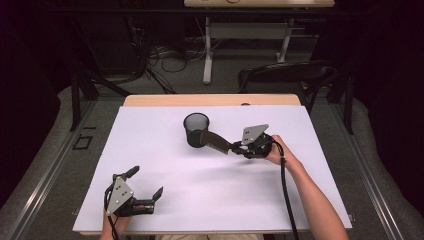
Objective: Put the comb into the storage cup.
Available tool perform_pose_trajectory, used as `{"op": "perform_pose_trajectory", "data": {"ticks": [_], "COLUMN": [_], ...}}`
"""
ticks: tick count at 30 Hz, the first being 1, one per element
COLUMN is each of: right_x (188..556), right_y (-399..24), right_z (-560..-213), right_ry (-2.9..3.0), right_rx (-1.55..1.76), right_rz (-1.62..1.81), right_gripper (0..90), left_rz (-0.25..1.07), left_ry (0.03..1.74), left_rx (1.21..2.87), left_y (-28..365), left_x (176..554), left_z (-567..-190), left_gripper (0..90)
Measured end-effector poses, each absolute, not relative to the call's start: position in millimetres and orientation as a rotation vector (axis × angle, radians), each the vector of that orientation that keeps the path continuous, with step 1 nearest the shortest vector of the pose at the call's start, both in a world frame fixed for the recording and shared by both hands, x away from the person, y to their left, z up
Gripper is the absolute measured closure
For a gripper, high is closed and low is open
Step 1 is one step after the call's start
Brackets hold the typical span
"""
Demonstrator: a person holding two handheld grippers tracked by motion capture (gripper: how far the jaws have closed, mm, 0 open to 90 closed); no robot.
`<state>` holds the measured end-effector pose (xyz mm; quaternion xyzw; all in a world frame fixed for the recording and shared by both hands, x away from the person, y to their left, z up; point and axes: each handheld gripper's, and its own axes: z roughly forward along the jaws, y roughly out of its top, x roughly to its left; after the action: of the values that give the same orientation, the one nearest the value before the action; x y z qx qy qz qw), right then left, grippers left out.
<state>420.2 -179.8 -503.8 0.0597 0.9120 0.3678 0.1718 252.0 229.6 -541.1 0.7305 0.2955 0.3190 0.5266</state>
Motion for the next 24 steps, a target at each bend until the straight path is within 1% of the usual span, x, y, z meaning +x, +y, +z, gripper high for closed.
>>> {"op": "perform_pose_trajectory", "data": {"ticks": [24], "right_x": [419.5], "right_y": [-167.5], "right_z": [-499.7], "right_ry": [2.487], "right_rx": [0.383], "right_rz": [1.152], "right_gripper": [72.9], "left_rz": [0.767], "left_ry": [0.706], "left_rx": [1.749], "left_y": [229.9], "left_x": [252.9], "left_z": [-541.1], "left_gripper": [0.1]}}
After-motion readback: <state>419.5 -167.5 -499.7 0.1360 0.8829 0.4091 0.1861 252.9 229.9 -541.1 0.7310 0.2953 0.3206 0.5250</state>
